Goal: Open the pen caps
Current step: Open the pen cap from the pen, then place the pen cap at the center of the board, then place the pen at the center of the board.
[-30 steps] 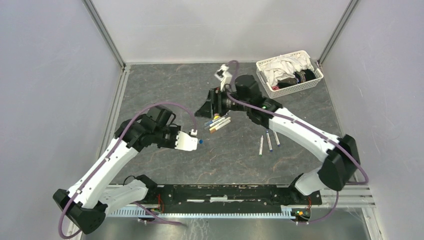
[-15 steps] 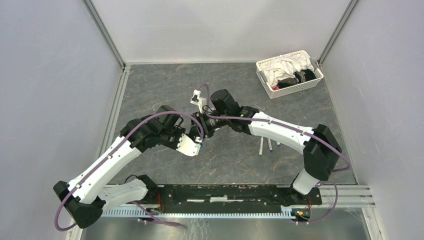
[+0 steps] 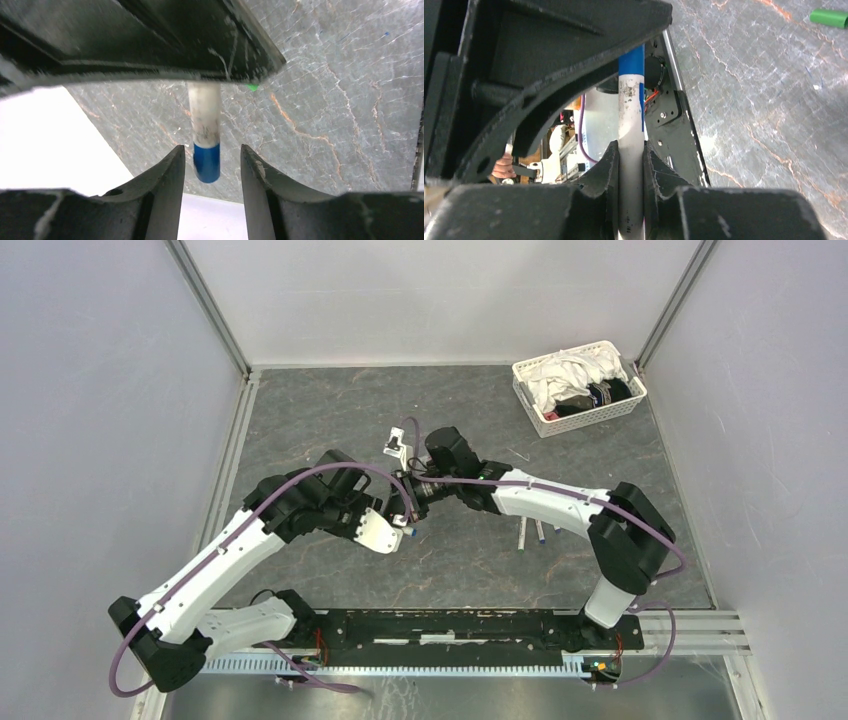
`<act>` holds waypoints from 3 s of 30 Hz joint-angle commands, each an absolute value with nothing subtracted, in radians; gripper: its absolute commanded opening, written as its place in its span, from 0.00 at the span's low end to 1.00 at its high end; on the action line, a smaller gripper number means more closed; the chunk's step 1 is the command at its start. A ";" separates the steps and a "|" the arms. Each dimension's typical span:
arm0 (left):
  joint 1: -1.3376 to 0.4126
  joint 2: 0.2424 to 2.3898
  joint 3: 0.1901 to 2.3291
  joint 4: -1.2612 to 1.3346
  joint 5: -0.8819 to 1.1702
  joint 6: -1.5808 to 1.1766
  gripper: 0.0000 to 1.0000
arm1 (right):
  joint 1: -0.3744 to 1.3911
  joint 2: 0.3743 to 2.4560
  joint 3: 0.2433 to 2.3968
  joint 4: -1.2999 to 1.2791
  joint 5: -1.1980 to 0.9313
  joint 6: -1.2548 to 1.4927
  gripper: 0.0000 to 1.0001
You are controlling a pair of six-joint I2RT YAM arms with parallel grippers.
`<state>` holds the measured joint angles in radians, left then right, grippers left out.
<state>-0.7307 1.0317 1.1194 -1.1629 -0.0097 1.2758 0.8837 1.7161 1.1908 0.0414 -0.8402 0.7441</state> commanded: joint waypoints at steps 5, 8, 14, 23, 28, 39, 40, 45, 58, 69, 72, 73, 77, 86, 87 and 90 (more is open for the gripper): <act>-0.735 1.068 1.174 -1.179 0.094 1.215 0.44 | 0.854 1.619 1.113 0.141 -0.928 0.694 0.00; -0.735 1.082 1.187 -1.180 0.129 1.197 0.35 | 0.851 1.611 1.110 0.145 -0.935 0.688 0.00; -0.735 1.098 1.193 -1.184 0.184 1.169 0.25 | 0.844 1.611 1.104 0.163 -0.951 0.684 0.00; -0.733 1.089 1.115 -1.190 0.120 1.201 0.02 | 0.783 1.572 1.041 0.012 -0.940 0.470 0.00; -0.697 1.070 1.034 -1.146 0.006 1.303 0.02 | 0.752 1.516 0.959 -0.235 -0.831 0.253 0.00; -0.479 1.190 1.056 -1.015 -0.084 1.438 0.02 | 0.698 1.297 0.735 -0.302 -0.676 0.245 0.00; -0.475 1.204 1.060 -1.007 -0.048 1.403 0.02 | 0.685 1.264 0.729 -0.310 -0.628 0.251 0.00; -0.466 1.357 1.098 -0.948 0.103 1.118 0.02 | 0.617 1.119 0.727 -0.372 -0.253 0.299 0.00; -0.419 1.698 1.123 -0.706 0.183 0.761 0.19 | 0.457 1.050 0.609 -0.361 0.368 0.334 0.00; -0.359 1.701 1.125 -0.712 0.246 0.747 0.35 | 0.385 1.196 0.537 -0.186 0.379 0.323 0.00; -0.351 1.664 1.149 -0.741 0.282 0.729 0.48 | 0.379 1.226 0.534 -0.158 0.347 0.309 0.00; -0.350 1.651 1.161 -0.755 0.291 0.722 0.53 | 0.379 1.236 0.532 -0.151 0.342 0.302 0.00; -0.348 1.601 1.226 -0.826 0.317 0.700 0.98 | 0.374 1.278 0.550 -0.143 0.325 0.288 0.00; -0.312 1.487 1.356 -0.915 0.317 0.639 1.00 | 0.373 1.322 0.564 -0.180 0.296 0.285 0.25; -0.308 1.476 1.371 -0.926 0.315 0.638 1.00 | 0.374 1.319 0.566 -0.189 0.296 0.289 0.27; -0.283 1.439 1.399 -0.941 0.316 0.632 1.00 | 0.373 1.295 0.567 -0.207 0.290 0.297 0.31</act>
